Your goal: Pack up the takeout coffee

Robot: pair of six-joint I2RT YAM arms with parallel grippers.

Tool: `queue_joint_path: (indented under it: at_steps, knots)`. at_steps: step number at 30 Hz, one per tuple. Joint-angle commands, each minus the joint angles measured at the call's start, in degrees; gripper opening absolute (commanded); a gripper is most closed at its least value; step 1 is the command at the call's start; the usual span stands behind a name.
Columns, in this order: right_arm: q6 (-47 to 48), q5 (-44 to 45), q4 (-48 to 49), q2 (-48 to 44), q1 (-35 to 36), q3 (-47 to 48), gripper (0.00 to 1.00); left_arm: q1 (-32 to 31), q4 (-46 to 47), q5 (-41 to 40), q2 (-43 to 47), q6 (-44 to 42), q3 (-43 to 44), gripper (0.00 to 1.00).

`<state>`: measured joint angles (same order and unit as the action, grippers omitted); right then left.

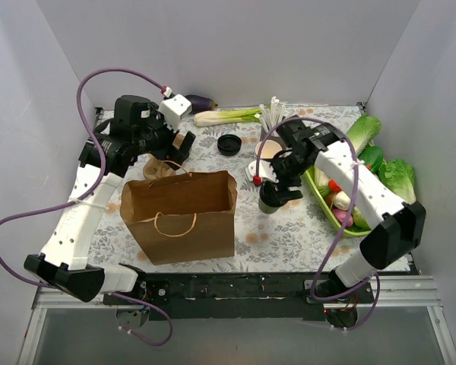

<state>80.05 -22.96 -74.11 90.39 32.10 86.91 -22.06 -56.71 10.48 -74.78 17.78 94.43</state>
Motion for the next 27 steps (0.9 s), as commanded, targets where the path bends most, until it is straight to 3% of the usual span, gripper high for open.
queue_joint_path:
  at_steps: [1, 2, 7, 9, 14, 19, 23, 27]
  knots:
    - [-15.9, -2.9, -0.9, -6.7, -0.2, 9.8, 0.17, 1.6, -2.7, -0.3, 1.0, 5.3, 9.3, 0.98]
    - [-18.9, -2.7, -0.6, -7.1, -0.1, 12.6, 0.02, 2.3, -6.2, 2.0, 1.0, 5.4, 12.8, 0.98]
    - [-36.6, -0.5, 8.7, -12.1, -0.3, 15.0, 0.01, 2.9, -22.1, 10.2, 0.3, 0.0, 24.7, 0.98]
    - [-43.1, 0.3, 12.4, -14.4, -0.3, 15.0, 0.01, 2.9, -22.7, 11.5, 3.6, -0.5, 22.8, 0.98]
    - [-47.6, 3.1, 19.1, -16.6, -0.3, 14.5, 0.01, 2.8, -22.8, 13.1, 10.9, -4.0, 12.5, 0.98]
    - [-52.4, -0.9, 18.9, -13.8, -0.3, 23.4, 0.01, 2.6, -22.7, 13.8, 14.9, -7.7, 3.1, 0.95]
    - [-51.7, -2.6, 17.6, -10.4, -0.3, 30.8, 0.01, 2.6, -22.4, 16.1, 12.2, -9.3, -3.6, 0.82]
    - [-52.4, -8.0, 14.8, -7.7, -0.3, 38.9, 0.01, 2.6, -21.3, 15.9, 6.8, -9.3, -2.5, 0.67]
